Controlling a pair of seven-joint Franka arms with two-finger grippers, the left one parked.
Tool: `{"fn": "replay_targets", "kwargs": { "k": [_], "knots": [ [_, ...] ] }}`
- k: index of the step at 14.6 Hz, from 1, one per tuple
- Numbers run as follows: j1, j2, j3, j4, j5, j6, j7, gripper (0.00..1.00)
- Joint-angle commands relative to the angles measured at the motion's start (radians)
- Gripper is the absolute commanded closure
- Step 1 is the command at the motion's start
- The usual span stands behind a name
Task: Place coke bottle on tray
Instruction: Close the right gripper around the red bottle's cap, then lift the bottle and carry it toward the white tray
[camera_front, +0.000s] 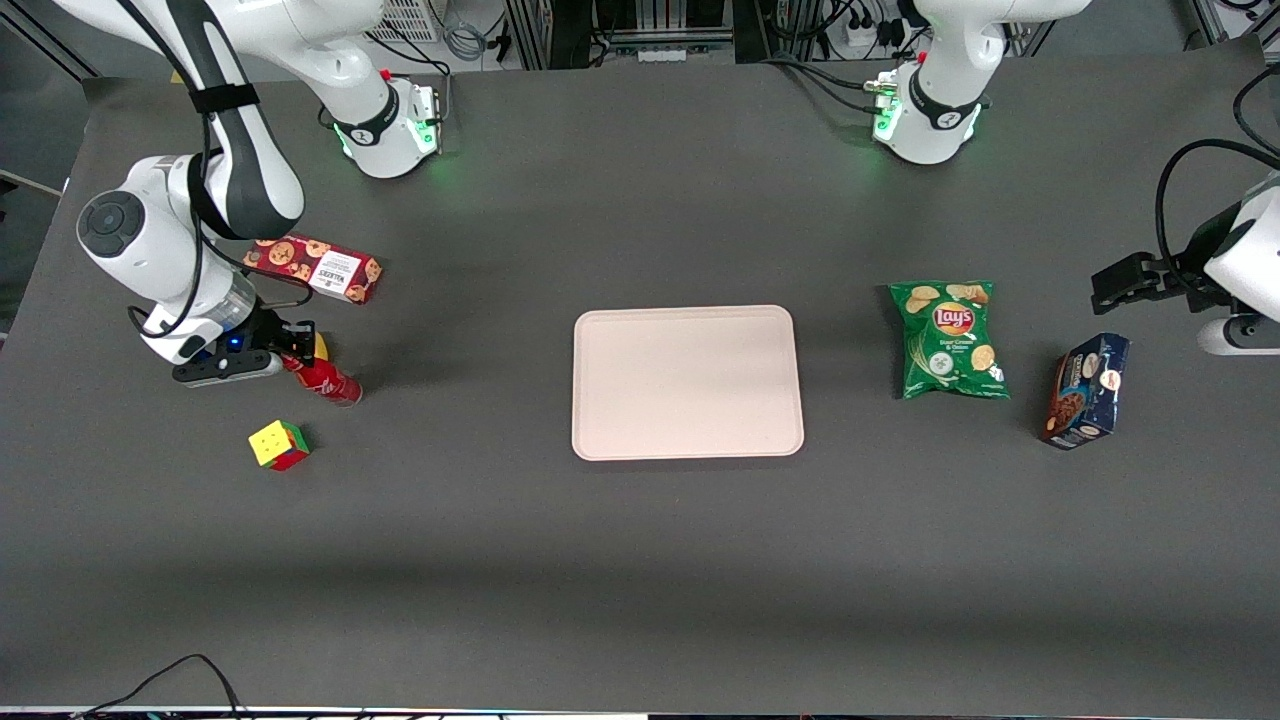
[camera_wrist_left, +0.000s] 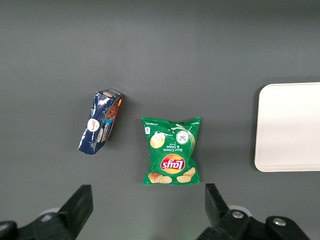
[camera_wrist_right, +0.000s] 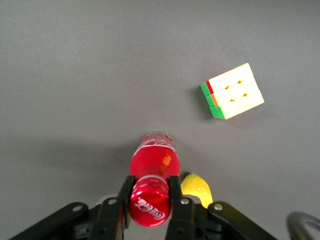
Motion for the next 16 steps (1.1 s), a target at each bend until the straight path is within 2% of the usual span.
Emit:
{"fn": "replay_targets", "kwargs": {
  "k": [1,4,10,16],
  "knots": [
    [0.001,0.001,0.000,0.017,0.026,-0.014,-0.026,0.98],
    [0.003,-0.008,0.000,0.043,0.026,-0.056,-0.024,1.00],
    [0.010,-0.031,0.011,0.251,0.026,-0.360,-0.001,1.00],
    [0.010,-0.028,0.141,0.492,0.026,-0.599,0.144,1.00]
  ]
}}
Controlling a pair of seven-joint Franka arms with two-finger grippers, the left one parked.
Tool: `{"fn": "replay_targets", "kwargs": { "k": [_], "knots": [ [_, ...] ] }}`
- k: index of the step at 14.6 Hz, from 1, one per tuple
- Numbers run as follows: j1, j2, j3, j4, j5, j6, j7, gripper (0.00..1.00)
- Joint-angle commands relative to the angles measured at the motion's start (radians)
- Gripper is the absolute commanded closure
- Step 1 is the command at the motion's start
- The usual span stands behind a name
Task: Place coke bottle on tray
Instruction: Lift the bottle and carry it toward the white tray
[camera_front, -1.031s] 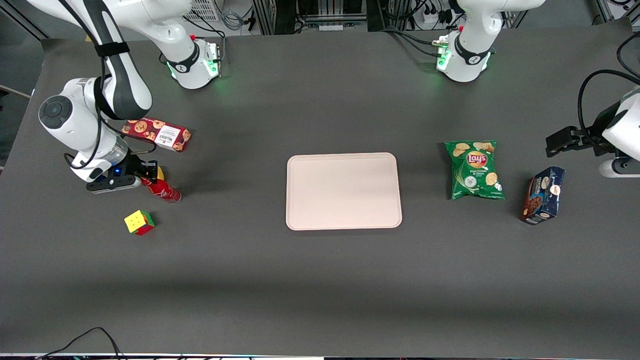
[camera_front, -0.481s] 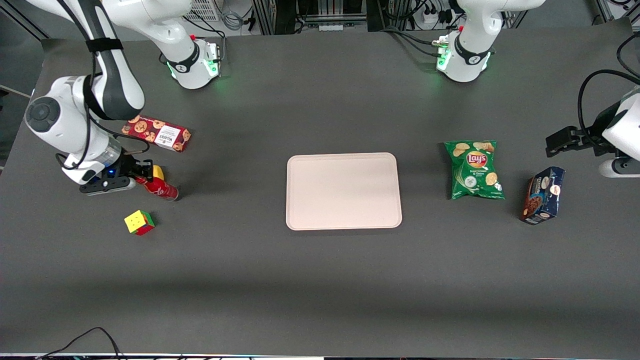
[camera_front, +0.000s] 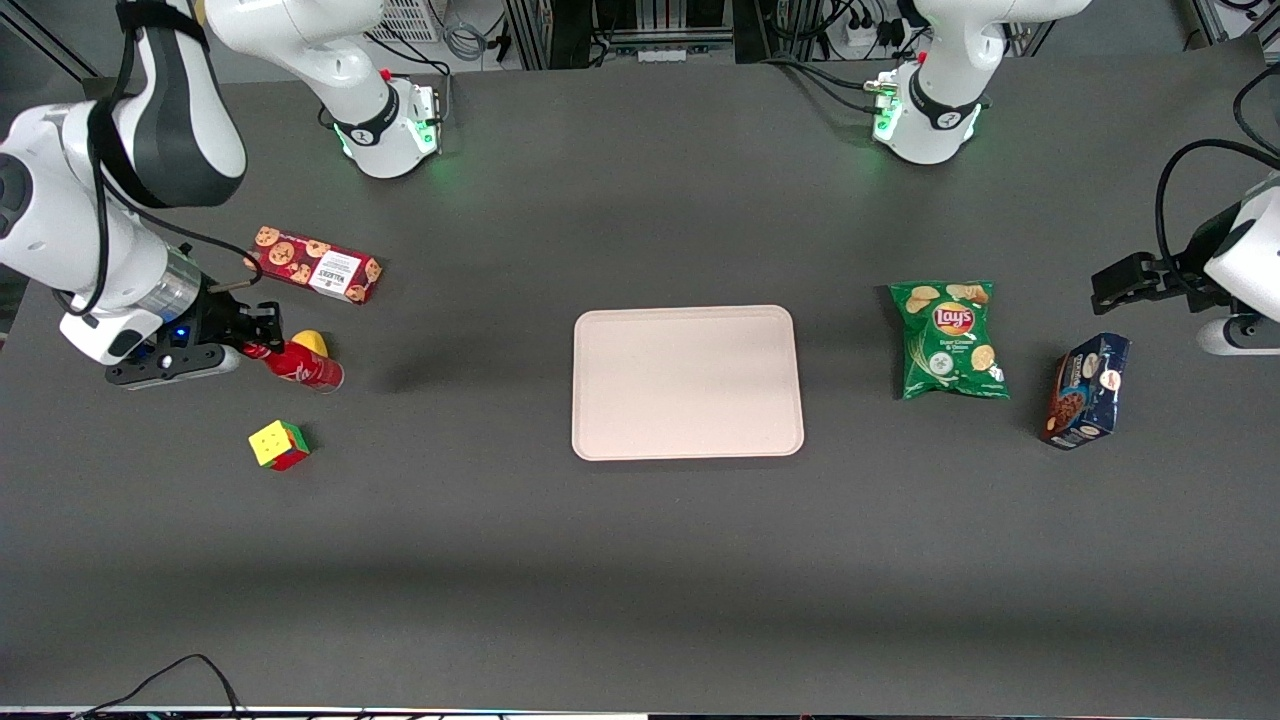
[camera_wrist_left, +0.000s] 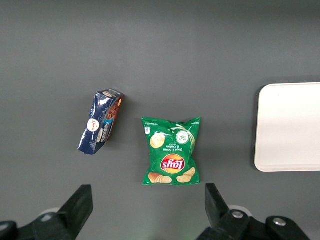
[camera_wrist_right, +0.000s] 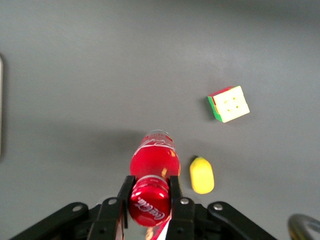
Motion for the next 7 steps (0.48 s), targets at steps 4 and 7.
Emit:
{"fn": "replay_targets", "kwargs": {
  "k": [4,7],
  "knots": [
    [0.008,0.040,0.212,0.274,0.016,-0.194,0.311,1.00],
    [0.010,0.129,0.310,0.433,0.059,-0.268,0.463,1.00]
  ]
}}
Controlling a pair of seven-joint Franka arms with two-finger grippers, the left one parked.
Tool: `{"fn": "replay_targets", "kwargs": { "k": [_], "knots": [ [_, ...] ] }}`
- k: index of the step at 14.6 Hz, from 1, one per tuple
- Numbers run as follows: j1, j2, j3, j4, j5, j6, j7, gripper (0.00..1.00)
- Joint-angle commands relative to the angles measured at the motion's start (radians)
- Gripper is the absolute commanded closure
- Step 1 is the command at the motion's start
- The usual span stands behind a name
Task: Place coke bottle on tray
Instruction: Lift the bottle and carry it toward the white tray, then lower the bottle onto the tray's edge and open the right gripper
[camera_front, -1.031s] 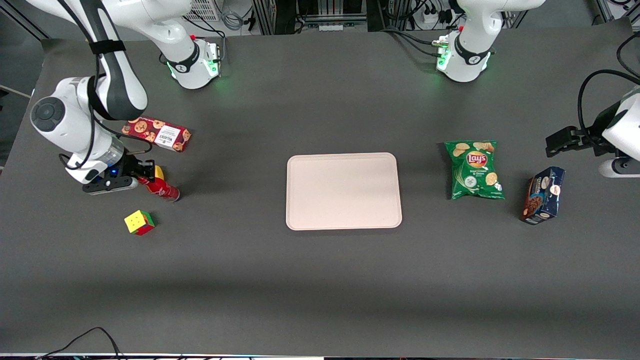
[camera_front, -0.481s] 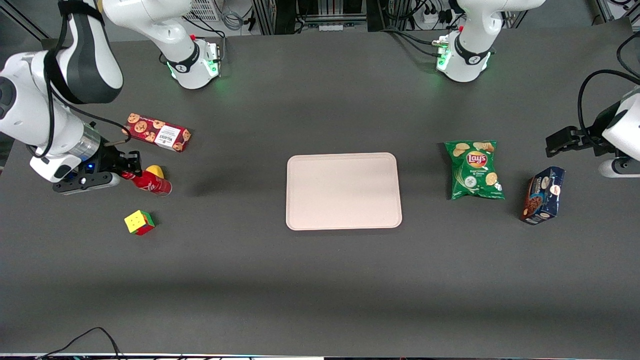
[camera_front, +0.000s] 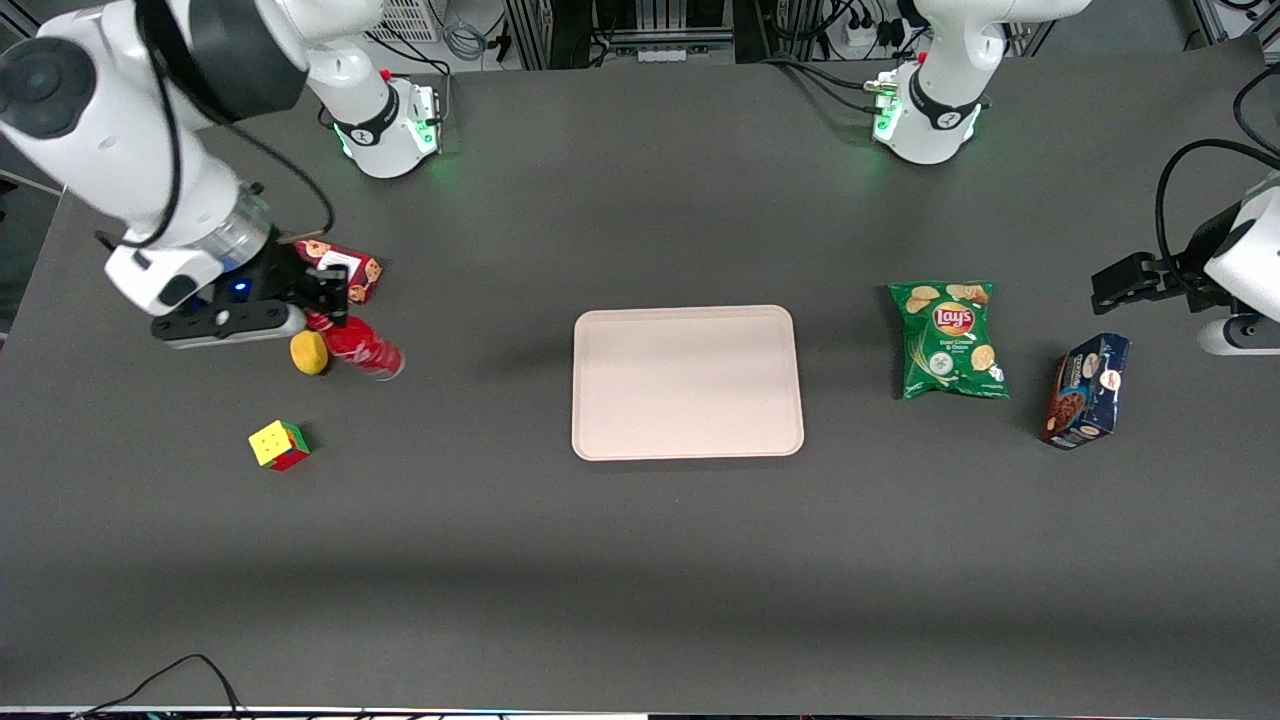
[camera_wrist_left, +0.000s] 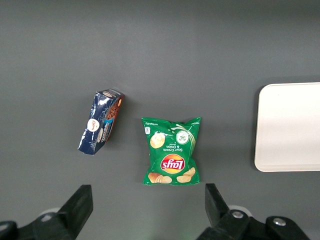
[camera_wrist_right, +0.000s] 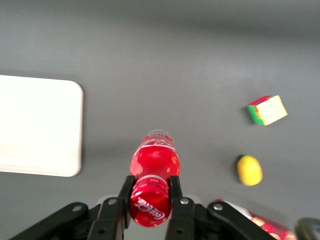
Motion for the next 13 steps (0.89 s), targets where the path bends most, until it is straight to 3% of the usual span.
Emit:
{"fn": "replay_targets", "kwargs": {
  "k": [1,5,11,13],
  "knots": [
    [0.007,0.141,0.099,0.233,0.064,-0.102,0.179,1.00],
    [0.027,0.288,0.217,0.333,0.047,-0.101,0.370,1.00],
    [0.098,0.505,0.347,0.448,-0.140,-0.052,0.657,1.00],
    [0.119,0.542,0.358,0.447,-0.172,-0.006,0.720,1.00]
  ]
}}
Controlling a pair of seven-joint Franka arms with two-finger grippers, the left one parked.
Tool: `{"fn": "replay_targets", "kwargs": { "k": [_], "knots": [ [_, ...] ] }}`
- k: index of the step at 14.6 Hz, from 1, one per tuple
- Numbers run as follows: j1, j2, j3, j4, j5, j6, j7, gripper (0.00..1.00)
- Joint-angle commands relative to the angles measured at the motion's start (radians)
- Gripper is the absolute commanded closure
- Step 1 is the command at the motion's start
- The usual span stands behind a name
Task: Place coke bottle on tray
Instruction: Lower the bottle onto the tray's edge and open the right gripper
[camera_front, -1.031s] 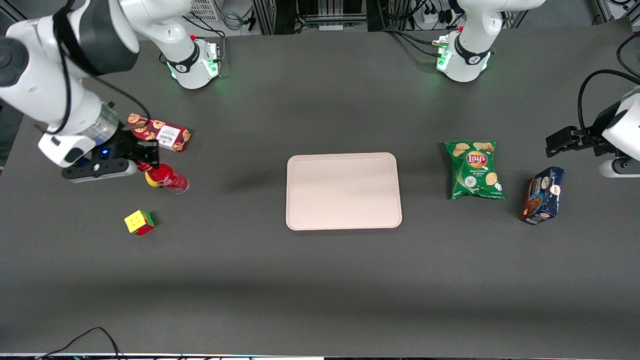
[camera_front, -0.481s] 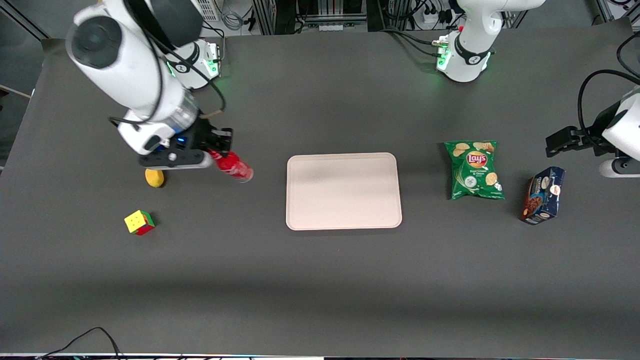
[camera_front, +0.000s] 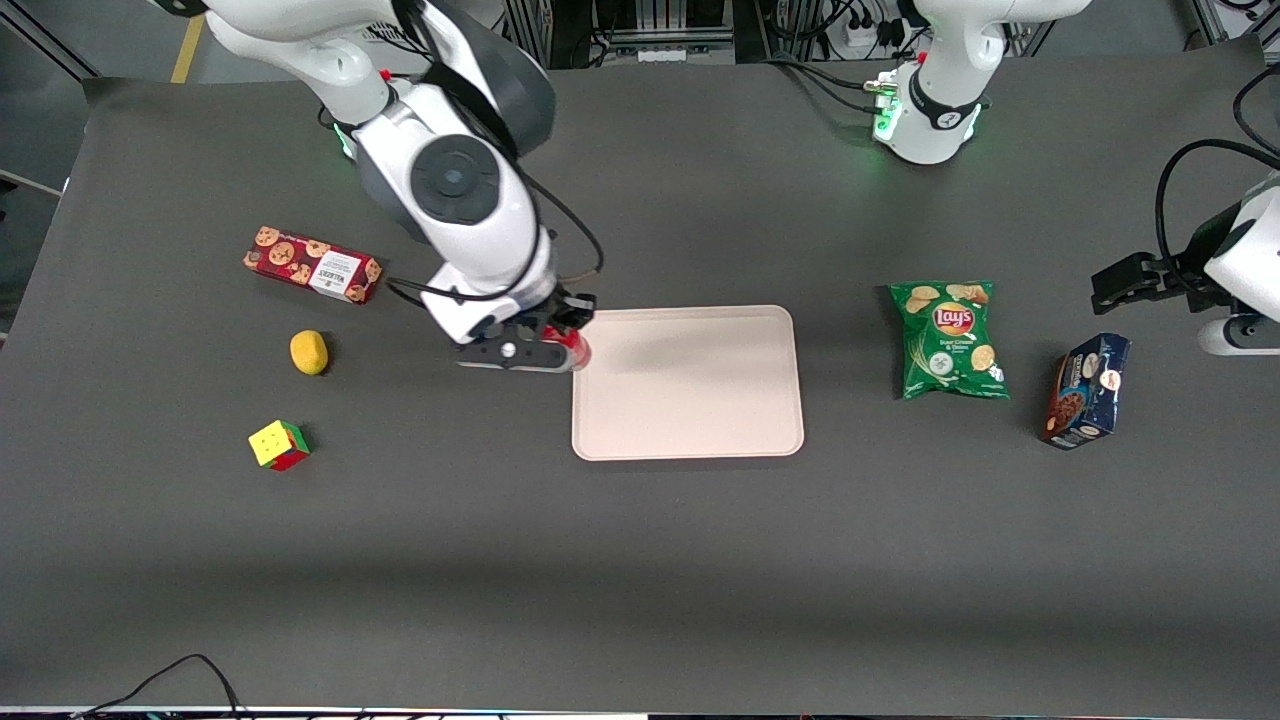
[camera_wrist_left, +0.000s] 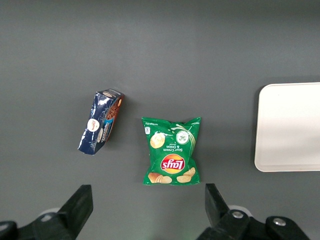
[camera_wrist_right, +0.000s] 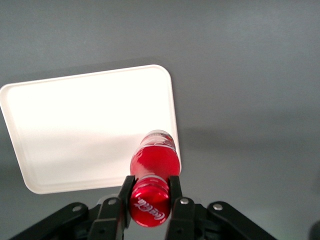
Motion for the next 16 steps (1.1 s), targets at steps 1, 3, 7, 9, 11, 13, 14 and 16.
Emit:
{"fn": "replay_targets", "kwargs": {
  "k": [1,3,7,9,11,13,14,16],
  "knots": [
    [0.028,0.089,0.028,0.070,-0.076,0.039,0.123,1.00],
    [0.033,0.119,0.033,0.066,-0.121,0.085,0.163,1.00],
    [0.031,0.142,0.034,0.000,-0.147,0.191,0.187,1.00],
    [0.031,0.153,0.034,-0.036,-0.168,0.235,0.207,1.00],
    [0.031,0.170,0.034,-0.042,-0.207,0.243,0.232,1.00],
    [0.031,0.173,0.034,-0.059,-0.214,0.248,0.233,1.00],
    [0.031,0.173,0.034,-0.062,-0.214,0.251,0.235,1.00],
    [0.030,0.173,0.034,-0.062,-0.214,0.251,0.235,1.00]
  ]
}}
